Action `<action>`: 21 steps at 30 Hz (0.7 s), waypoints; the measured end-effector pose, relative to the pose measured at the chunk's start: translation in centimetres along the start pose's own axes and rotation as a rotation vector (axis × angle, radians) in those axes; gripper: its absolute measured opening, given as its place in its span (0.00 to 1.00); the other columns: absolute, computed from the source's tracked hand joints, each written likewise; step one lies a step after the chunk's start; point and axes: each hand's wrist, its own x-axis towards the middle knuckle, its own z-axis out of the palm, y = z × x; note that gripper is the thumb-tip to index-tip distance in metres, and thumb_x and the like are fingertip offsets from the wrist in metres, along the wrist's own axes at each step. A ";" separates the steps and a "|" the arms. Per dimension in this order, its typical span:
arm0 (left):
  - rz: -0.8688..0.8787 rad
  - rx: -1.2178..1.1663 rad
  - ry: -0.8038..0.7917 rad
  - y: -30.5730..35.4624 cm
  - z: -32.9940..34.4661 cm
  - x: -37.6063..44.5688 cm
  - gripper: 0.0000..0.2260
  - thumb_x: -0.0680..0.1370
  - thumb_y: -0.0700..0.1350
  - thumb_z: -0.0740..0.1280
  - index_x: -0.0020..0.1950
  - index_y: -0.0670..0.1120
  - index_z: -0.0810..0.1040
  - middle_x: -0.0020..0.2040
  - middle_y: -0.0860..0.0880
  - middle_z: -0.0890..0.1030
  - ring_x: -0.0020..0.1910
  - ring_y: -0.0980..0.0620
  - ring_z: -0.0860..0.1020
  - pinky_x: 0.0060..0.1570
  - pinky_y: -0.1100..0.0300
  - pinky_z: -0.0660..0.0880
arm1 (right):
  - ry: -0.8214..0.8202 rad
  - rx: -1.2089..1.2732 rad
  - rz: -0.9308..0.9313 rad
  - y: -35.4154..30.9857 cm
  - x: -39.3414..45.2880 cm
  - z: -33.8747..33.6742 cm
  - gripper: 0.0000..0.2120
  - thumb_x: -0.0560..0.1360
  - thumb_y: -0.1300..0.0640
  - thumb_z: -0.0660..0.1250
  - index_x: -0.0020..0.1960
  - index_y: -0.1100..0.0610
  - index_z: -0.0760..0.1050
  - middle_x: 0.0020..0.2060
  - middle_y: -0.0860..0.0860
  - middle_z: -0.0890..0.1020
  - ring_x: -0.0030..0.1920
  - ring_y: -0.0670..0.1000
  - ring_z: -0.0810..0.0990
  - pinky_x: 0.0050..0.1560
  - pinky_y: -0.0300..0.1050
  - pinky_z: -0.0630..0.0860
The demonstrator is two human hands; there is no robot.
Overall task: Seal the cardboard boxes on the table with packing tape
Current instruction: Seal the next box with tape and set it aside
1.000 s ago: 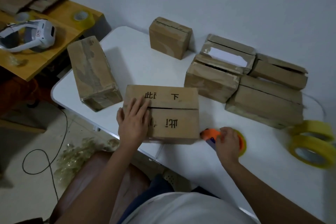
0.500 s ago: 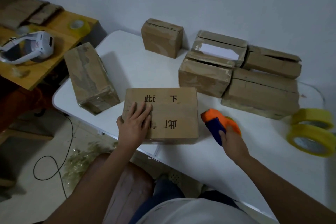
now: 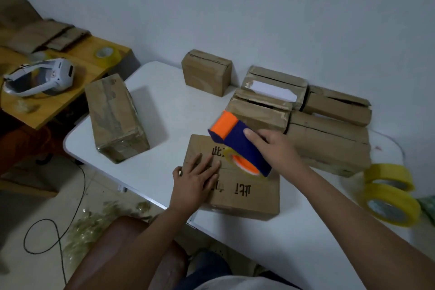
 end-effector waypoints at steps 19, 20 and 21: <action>-0.744 -1.567 -0.280 0.1 -7.1 3.4 0.21 0.83 0.58 0.57 0.61 0.45 0.80 0.55 0.43 0.84 0.55 0.47 0.82 0.51 0.56 0.76 | -0.142 -0.274 -0.157 2.4 0.8 2.4 0.32 0.71 0.30 0.50 0.50 0.53 0.80 0.36 0.48 0.82 0.35 0.45 0.79 0.37 0.39 0.73; -0.742 -1.592 -0.295 -0.1 -7.5 3.6 0.20 0.83 0.57 0.59 0.62 0.45 0.80 0.56 0.43 0.84 0.54 0.48 0.82 0.50 0.56 0.76 | -0.146 -0.266 -0.155 2.4 0.8 2.3 0.32 0.72 0.30 0.50 0.50 0.53 0.80 0.36 0.48 0.82 0.35 0.44 0.79 0.36 0.38 0.72; -0.729 -1.594 -0.300 -0.3 -7.7 3.7 0.18 0.82 0.56 0.61 0.62 0.45 0.79 0.56 0.43 0.84 0.53 0.49 0.82 0.50 0.57 0.76 | -0.146 -0.263 -0.151 2.3 0.8 2.3 0.31 0.72 0.31 0.50 0.50 0.53 0.80 0.36 0.48 0.82 0.35 0.44 0.79 0.35 0.37 0.71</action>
